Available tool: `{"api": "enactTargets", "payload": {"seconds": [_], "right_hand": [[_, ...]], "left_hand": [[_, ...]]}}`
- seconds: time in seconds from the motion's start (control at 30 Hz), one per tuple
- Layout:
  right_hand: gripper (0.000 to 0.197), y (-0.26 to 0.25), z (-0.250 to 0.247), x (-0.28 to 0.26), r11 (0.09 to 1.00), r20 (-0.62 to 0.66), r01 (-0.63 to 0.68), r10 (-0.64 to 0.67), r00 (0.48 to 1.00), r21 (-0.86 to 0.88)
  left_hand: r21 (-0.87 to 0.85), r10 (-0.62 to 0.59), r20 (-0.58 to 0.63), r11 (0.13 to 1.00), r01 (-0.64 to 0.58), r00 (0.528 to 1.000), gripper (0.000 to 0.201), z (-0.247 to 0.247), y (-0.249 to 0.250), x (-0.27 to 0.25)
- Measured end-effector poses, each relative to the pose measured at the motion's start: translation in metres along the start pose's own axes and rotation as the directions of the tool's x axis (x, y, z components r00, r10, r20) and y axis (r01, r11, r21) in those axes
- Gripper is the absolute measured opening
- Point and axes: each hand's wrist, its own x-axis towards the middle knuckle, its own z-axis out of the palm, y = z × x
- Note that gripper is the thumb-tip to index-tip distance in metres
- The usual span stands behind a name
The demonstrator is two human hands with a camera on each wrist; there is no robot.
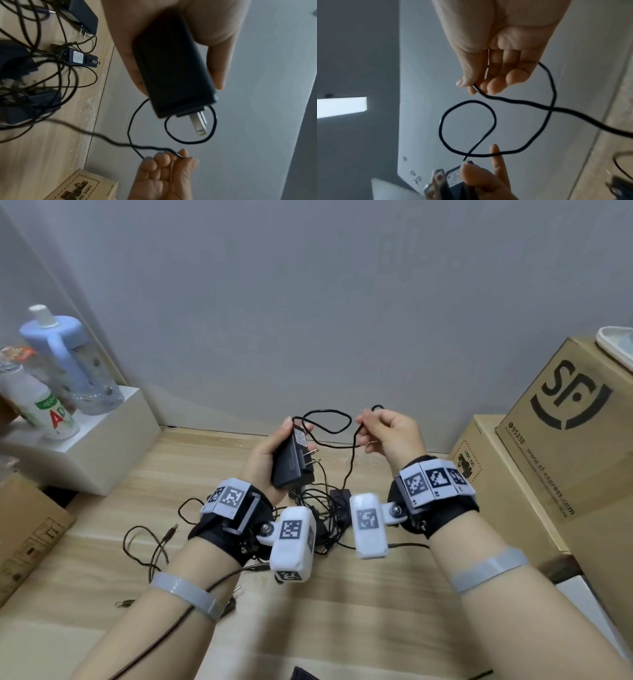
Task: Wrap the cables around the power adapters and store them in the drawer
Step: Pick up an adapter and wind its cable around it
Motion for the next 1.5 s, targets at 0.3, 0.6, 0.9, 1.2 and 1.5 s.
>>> {"api": "enactTargets", "payload": {"seconds": [0.3, 0.6, 0.9, 1.2, 1.5], "right_hand": [[0.021, -0.035, 0.011, -0.003, 0.958, 0.010, 0.086, -0.092, 0.996, 0.274], [0.030, -0.023, -0.014, 0.004, 0.906, -0.112, -0.091, 0.048, 0.993, -0.413], [0.014, -0.030, 0.000, -0.011, 0.969, -0.005, 0.071, -0.075, 0.997, -0.237], [0.012, -0.025, -0.004, -0.015, 0.924, 0.248, 0.087, 0.009, 0.969, -0.373], [0.019, -0.034, -0.008, -0.019, 0.999, 0.077, -0.031, 0.033, 0.996, -0.032]], "left_hand": [[0.122, -0.134, 0.225, 0.987, 0.109, 0.965, 0.014, 0.007, 0.004, -0.008], [0.179, -0.073, 0.120, 0.983, 0.050, 0.990, 0.044, 0.012, 0.010, -0.006], [0.286, -0.094, 0.187, 0.958, 0.038, 0.978, 0.028, 0.030, 0.007, -0.006], [0.408, -0.033, 0.170, 0.912, -0.040, 0.985, 0.020, 0.030, 0.005, -0.006], [0.389, -0.042, 0.050, 0.921, 0.019, 0.998, 0.036, 0.023, 0.008, -0.006]]}}
